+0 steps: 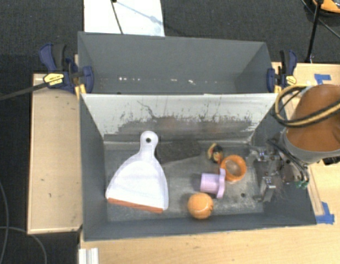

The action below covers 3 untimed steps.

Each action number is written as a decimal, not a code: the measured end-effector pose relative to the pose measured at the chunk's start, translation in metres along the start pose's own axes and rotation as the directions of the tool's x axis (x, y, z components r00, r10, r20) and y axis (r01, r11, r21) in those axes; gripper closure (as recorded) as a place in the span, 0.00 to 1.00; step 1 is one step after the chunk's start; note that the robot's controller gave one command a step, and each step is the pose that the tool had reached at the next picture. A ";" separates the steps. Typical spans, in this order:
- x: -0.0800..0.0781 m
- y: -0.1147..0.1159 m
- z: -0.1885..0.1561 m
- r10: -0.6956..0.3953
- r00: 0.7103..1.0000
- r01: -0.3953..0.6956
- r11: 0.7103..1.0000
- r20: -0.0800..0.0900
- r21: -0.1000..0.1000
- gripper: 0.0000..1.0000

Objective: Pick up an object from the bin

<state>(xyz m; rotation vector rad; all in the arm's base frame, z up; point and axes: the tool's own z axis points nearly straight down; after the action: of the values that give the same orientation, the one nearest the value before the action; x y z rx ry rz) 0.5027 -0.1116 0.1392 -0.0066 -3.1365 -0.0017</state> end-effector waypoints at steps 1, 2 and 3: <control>-0.002 0.000 -0.004 -0.004 1.000 0.004 1.000 0.008 0.002 0.00; -0.002 0.050 0.037 -0.075 0.997 0.075 0.997 0.011 0.003 0.00; 0.003 0.085 0.034 -0.136 0.991 0.136 0.991 0.004 0.001 0.00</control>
Offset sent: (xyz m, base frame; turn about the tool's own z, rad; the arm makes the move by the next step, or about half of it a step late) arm -0.0005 0.0895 -0.0692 -0.1320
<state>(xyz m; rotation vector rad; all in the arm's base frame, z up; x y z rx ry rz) 0.5002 -0.0269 0.1056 0.2067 -3.1334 -0.0018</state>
